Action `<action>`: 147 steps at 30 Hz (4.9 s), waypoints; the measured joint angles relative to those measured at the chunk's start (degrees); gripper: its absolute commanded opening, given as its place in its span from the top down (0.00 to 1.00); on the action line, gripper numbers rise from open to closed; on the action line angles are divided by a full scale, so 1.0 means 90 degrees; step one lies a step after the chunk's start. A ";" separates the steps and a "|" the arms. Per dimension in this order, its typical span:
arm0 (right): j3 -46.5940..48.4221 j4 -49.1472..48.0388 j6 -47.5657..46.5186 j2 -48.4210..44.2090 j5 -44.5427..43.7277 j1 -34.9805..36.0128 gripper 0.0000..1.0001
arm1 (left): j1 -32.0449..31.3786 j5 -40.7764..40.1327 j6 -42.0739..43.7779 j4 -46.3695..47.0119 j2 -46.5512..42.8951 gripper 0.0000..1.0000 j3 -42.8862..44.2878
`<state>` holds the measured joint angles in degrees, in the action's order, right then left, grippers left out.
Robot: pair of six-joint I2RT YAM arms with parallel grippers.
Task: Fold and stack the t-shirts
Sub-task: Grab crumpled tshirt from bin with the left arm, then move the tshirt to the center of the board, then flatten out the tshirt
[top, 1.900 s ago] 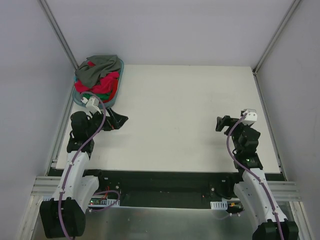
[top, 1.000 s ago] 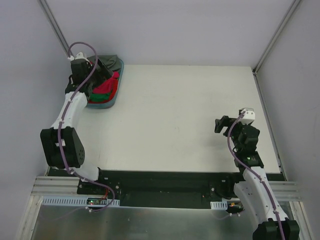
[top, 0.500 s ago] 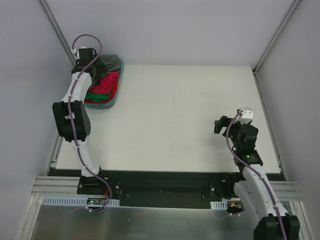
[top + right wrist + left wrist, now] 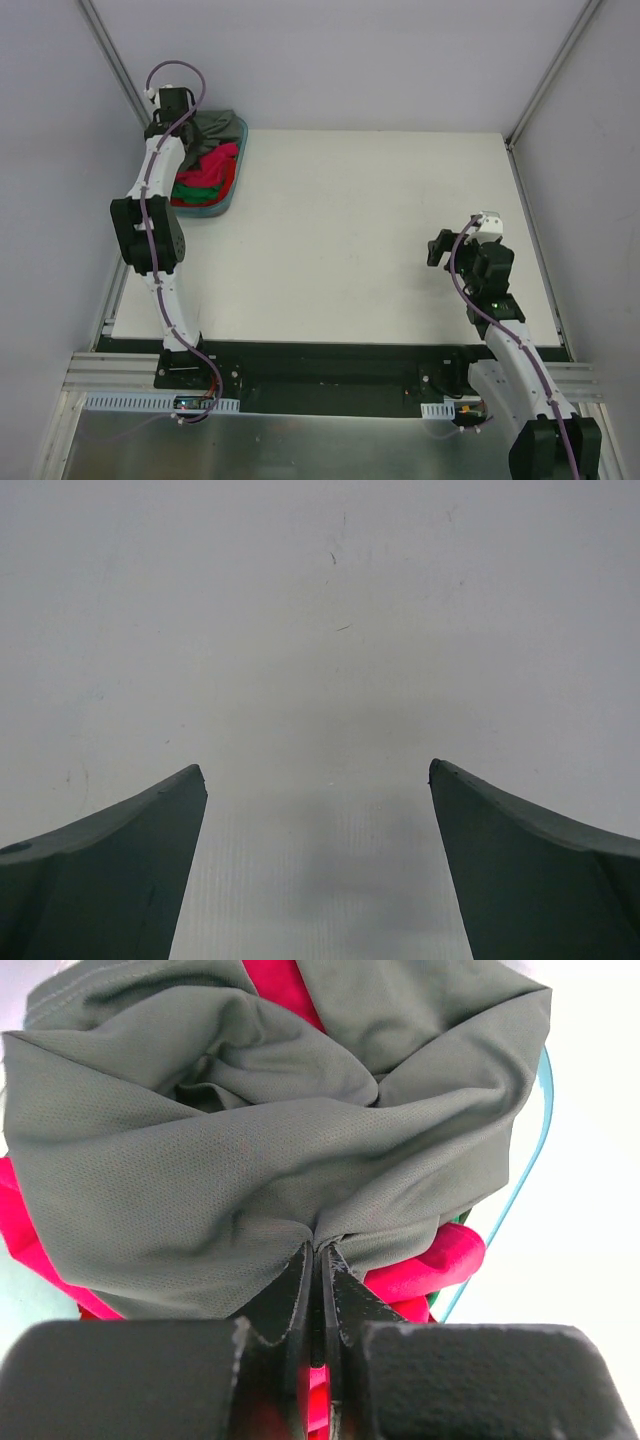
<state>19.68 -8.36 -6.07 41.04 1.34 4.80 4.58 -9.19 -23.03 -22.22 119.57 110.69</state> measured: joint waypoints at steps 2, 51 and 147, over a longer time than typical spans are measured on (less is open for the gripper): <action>0.0000 0.0019 0.0000 0.0007 0.0002 0.0000 0.04 | 0.0000 -0.0049 -0.0005 -0.0034 -0.0046 1.00 0.0044; -0.0260 0.0221 0.0209 -0.1324 -0.1530 0.0000 0.04 | -0.4444 0.1120 -0.0029 0.0308 -0.4891 1.00 -0.4867; 1.0278 0.5209 0.0457 0.3793 -0.0916 0.0957 1.00 | -0.2453 0.3317 0.0459 -0.0908 -0.1379 1.00 0.3332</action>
<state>112.18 38.52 -1.96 75.18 -6.90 13.41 -17.50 20.67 -18.90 -30.39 107.15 140.68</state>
